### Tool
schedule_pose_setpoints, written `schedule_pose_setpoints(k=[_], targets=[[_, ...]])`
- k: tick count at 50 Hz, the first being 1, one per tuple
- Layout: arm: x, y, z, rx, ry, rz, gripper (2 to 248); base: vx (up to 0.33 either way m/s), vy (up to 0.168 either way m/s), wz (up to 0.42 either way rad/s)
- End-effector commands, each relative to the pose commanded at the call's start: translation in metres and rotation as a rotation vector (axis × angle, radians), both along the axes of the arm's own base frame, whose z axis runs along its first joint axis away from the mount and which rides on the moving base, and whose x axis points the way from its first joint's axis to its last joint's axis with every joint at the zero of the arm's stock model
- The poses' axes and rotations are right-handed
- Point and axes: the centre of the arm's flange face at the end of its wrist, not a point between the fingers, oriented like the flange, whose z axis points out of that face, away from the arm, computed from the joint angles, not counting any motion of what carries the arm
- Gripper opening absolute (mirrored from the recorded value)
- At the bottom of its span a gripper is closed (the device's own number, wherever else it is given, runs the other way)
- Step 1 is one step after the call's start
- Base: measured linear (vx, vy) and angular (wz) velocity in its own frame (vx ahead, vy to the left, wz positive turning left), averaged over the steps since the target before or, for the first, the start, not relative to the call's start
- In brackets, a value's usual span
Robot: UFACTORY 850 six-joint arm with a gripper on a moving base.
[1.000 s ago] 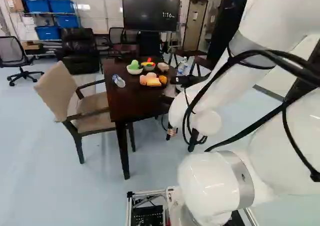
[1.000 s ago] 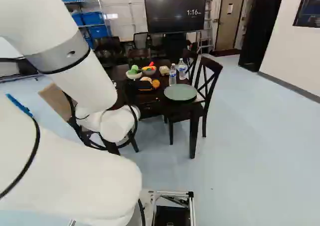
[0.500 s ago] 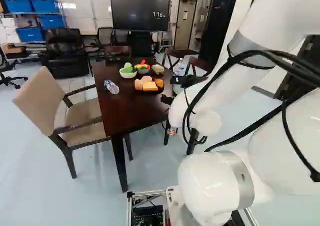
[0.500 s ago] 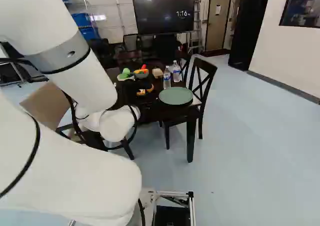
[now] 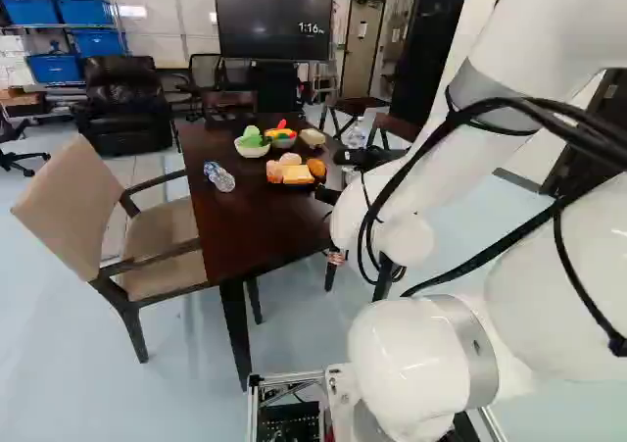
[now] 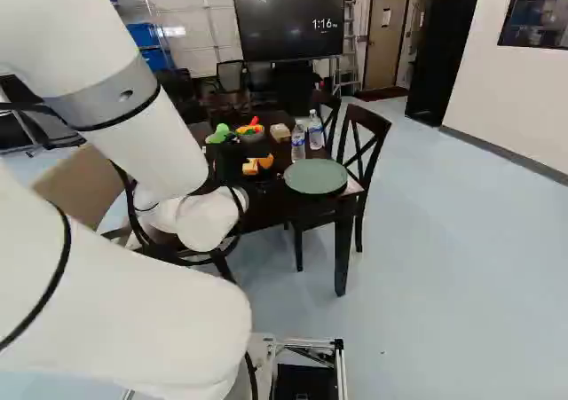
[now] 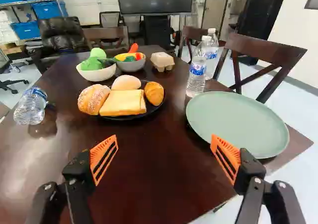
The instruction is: Move the croissant to the empty plate
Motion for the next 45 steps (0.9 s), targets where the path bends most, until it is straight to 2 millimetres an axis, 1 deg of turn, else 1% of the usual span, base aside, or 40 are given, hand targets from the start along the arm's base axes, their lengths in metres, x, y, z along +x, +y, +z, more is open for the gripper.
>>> schedule_pose_setpoints(k=[13, 40, 45], targets=[[0.0, 0.0, 0.0, 0.0, 0.0, 0.0, 247, 0.079, 0.023, -0.009], [0.0, 0.0, 0.0, 0.0, 0.0, 0.0, 247, -0.004, 0.0, 0.001], [0.0033, 0.0, 0.0019, 0.0, -0.004, 0.0, 247, 0.0, 0.0, 0.0]])
